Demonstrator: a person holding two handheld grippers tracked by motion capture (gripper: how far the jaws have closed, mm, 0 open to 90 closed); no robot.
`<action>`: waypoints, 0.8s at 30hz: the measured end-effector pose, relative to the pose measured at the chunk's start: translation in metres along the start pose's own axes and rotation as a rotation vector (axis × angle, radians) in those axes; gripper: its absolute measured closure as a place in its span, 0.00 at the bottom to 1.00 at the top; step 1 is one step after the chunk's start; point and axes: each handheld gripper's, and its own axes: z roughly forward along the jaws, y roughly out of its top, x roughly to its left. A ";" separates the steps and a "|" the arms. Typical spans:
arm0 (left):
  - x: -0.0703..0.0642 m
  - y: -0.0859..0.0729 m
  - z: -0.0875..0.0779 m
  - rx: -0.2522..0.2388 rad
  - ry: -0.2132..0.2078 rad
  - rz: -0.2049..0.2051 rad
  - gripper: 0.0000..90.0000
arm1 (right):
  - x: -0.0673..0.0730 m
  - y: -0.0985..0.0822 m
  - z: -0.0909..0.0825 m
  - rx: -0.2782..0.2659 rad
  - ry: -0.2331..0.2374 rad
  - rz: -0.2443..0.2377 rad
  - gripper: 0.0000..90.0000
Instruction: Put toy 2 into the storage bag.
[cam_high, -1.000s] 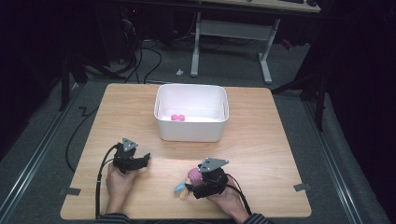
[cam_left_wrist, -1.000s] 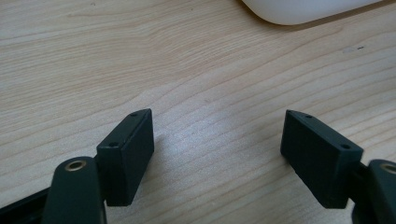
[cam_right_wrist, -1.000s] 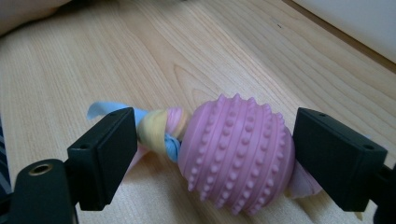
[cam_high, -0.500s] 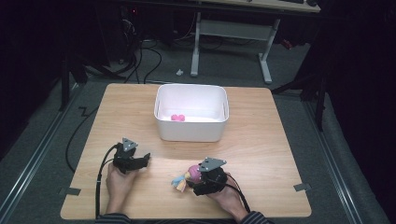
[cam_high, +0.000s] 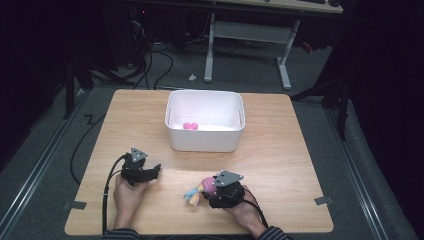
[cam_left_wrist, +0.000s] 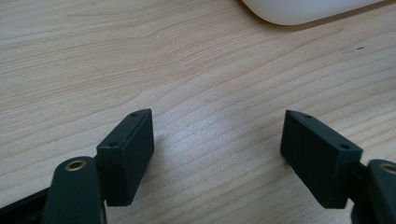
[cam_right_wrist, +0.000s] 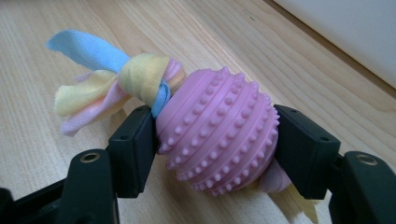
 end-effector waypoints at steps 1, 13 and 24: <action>0.000 0.000 0.000 0.000 0.000 0.000 0.29 | 0.000 0.000 0.000 -0.001 0.005 0.003 0.38; 0.000 0.000 0.000 0.000 0.002 0.000 0.29 | -0.007 0.001 -0.014 -0.048 0.019 0.060 0.38; 0.000 0.000 0.000 0.000 0.002 0.000 0.29 | -0.019 0.007 -0.031 -0.076 0.016 0.097 0.38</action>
